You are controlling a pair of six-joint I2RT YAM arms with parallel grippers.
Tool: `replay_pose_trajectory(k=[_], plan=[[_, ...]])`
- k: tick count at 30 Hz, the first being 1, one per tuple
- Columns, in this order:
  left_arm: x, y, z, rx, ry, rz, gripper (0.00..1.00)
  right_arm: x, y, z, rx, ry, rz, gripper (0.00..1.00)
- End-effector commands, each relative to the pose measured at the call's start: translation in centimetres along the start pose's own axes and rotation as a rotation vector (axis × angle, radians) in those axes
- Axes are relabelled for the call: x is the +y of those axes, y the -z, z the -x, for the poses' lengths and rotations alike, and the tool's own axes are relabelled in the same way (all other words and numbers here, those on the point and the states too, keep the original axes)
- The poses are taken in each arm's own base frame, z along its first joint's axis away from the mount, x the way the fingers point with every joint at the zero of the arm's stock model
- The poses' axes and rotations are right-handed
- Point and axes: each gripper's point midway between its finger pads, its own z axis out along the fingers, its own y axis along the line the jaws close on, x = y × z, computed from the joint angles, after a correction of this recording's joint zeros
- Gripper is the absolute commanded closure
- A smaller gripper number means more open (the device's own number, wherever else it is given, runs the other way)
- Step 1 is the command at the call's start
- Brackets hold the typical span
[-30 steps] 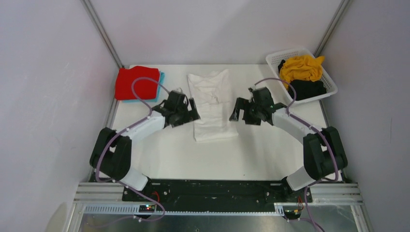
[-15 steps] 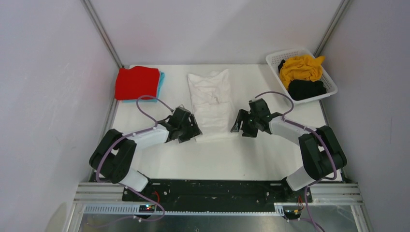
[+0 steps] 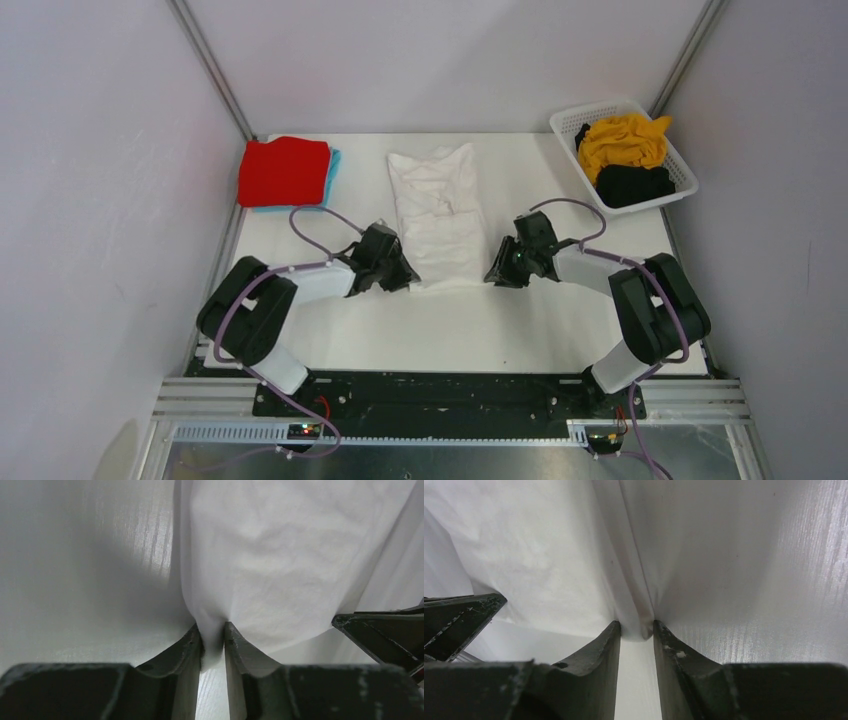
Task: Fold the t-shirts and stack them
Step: Grab one side of the 2/3 rectangular tshirt with both arms
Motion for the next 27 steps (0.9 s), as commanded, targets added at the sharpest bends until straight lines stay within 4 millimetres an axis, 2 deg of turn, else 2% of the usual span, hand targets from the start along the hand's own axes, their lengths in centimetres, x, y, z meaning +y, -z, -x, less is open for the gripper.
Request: replay_pose_trajectory(k=[1,7,14,16,18,21,24,25,26,27], plan=[[5.5,0.1,-3.8,0.098,-0.005,0.173,0.69,-1.0,-0.5,-0.6,0.004,-0.016,-0.028,0.67],[7.7,1.6,-4.1,0.071,-0.028,0.234,0.62,-1.7,-0.4,-1.3,0.012,-0.021,-0.041,0.74],[6.8,1.2,-5.4,0.106,-0.058,0.229,0.60,-1.9,-0.5,-2.2,0.021,-0.018,-0.035,0.84],[7.1,0.9,-5.8,0.112,-0.058,0.246,0.62,-2.0,-0.5,-2.4,0.026,-0.017,-0.035,0.94],[7.8,0.7,-6.0,0.113,-0.048,0.270,0.69,-2.0,-0.4,-2.5,0.029,-0.015,-0.037,0.97],[8.3,0.7,-6.3,0.115,-0.039,0.288,0.97,-1.9,-0.3,-2.6,0.025,-0.015,-0.029,1.00],[8.3,1.5,-6.9,0.123,-0.059,0.270,1.00,-1.8,0.3,-3.2,0.032,-0.004,-0.026,1.00],[7.7,2.0,-6.9,0.112,-0.076,0.244,1.00,-1.8,0.5,-3.7,0.048,0.004,-0.031,1.00],[8.1,2.6,-7.4,0.122,-0.097,0.251,1.00,-1.5,1.0,-4.1,0.052,0.011,-0.018,1.00],[7.1,3.4,-7.5,0.116,-0.120,0.208,1.00,-1.5,1.4,-4.9,0.076,0.022,-0.022,1.00]])
